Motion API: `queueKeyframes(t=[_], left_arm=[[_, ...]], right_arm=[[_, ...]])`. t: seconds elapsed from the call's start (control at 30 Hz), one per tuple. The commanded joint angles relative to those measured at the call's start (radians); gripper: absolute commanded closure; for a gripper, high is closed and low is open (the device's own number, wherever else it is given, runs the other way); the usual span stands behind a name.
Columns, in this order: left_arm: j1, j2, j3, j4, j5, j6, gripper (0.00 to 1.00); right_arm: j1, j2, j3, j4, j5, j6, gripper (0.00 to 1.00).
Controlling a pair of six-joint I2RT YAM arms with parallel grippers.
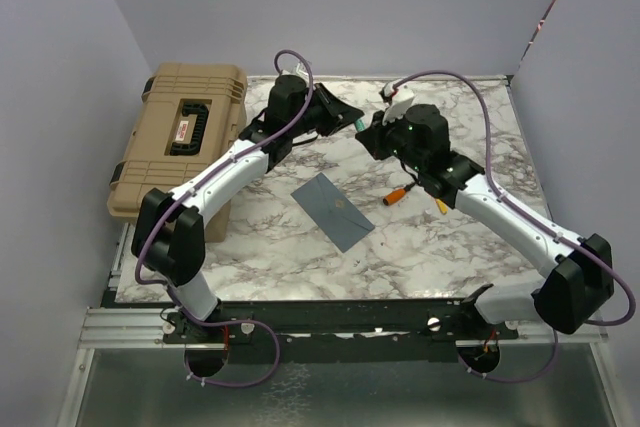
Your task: Place the letter into the envelope and seal it
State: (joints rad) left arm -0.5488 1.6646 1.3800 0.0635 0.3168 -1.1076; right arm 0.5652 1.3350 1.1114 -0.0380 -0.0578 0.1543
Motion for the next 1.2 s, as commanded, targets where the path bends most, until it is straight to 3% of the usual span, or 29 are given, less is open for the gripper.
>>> queueKeyframes(t=[0.0, 0.07, 0.27, 0.3, 0.47, 0.57, 0.93, 1.17], left_arm=[[-0.008, -0.002, 0.033, -0.106, -0.019, -0.081, 1.00], [-0.008, 0.003, 0.044, -0.152, -0.042, -0.089, 1.00], [-0.011, -0.013, 0.033, -0.112, -0.018, -0.049, 0.99], [-0.012, -0.019, 0.033, -0.089, -0.004, -0.033, 0.93], [-0.011, -0.090, -0.030, -0.023, -0.023, 0.044, 0.40], [-0.011, -0.118, -0.090, 0.079, 0.010, 0.041, 0.34], [-0.031, -0.159, -0.176, 0.291, 0.100, 0.018, 0.39], [-0.040, -0.202, -0.240, 0.330, 0.117, 0.098, 0.70]], right_arm=[[0.088, 0.024, 0.052, -0.009, 0.374, -0.208, 0.99], [0.109, 0.032, 0.054, -0.009, 0.410, -0.218, 0.99], [0.104, -0.068, 0.088, -0.015, 0.167, 0.001, 0.99], [0.100, -0.079, 0.091, -0.012, 0.138, 0.036, 0.99], [0.055, -0.117, 0.100, 0.026, 0.041, 0.253, 0.99], [0.048, -0.124, 0.111, 0.045, 0.018, 0.307, 0.99], [0.023, -0.108, 0.071, 0.121, -0.033, 0.414, 0.99], [0.013, -0.076, 0.071, 0.148, -0.045, 0.441, 0.99]])
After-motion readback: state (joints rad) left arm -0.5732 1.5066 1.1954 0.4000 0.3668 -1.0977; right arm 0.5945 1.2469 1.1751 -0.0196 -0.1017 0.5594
